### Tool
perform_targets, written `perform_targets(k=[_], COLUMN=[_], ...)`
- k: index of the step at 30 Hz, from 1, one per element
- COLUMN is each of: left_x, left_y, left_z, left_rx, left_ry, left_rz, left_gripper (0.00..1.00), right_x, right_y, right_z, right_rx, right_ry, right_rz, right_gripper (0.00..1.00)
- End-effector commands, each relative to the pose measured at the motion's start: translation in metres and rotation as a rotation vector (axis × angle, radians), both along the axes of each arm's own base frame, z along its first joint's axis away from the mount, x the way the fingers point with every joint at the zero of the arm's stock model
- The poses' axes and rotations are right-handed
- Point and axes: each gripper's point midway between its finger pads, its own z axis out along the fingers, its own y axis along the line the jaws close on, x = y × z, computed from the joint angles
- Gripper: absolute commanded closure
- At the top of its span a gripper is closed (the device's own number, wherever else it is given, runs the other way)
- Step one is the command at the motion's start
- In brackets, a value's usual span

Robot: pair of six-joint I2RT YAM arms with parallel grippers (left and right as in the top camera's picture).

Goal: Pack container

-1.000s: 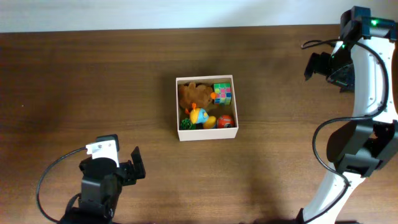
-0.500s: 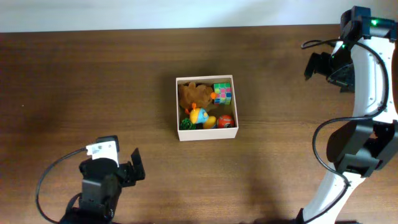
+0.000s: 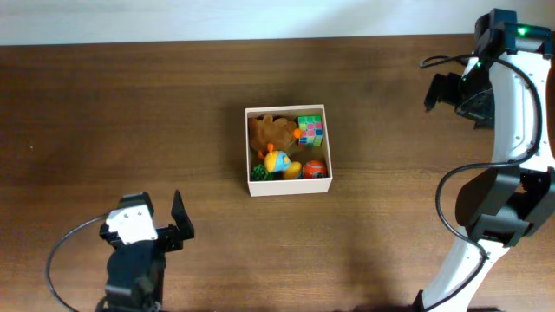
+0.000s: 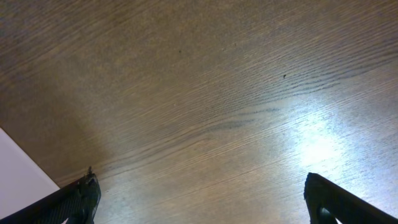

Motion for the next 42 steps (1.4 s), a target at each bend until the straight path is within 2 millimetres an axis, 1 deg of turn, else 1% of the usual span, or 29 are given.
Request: perform_targets(k=[1,6,10,14,21,27,32,39,42], left_x=[0.0,-0.001,-0.002,-0.003,0.001,0.002,0.002,0.002,0.002], left_y=[-0.002,-0.002,0.001,-0.001,-0.003,-0.002,0.0,0.001,0.001], left_z=[-0.004,-0.005,-0.012,-0.018,-0.038,-0.052,-0.053,-0.053,-0.053], left_rx=[-0.007,-0.01,-0.014,-0.02,-0.02,0.019,0.087,0.089,0.116], left_ry=[-0.086,-0.165,-0.189,-0.206,-0.173,-0.141,-0.133,-0.132,-0.129], left_rz=[-0.038,-0.052,-0.048,-0.064,-0.073,-0.075,-0.083,-0.08,-0.085], left_gripper=[0.01,0.01,0.01,0.01,0.01,0.01,0.01,0.01,0.01], right_x=[0.002,0.002,0.002,0.002,0.002,0.002,0.002,0.002,0.002], right_y=[-0.002,-0.002,-0.002,-0.002,-0.002,-0.002,-0.002,-0.002,-0.002], right_z=[0.007,0.007,0.007,0.007,0.007,0.007,0.007,0.007,0.007], right_rx=[-0.003,-0.003,-0.003,-0.003,-0.003,-0.003,-0.003,-0.003,-0.003], right_ry=[-0.022,-0.022,-0.022,-0.022,-0.022,-0.022,-0.022,-0.022,-0.022], right_rz=[-0.005,-0.005,-0.005,-0.005,-0.005,-0.005,-0.005,-0.005,-0.005], right_gripper=[0.01,0.01,0.01,0.01,0.01,0.01,0.01,0.01,0.01])
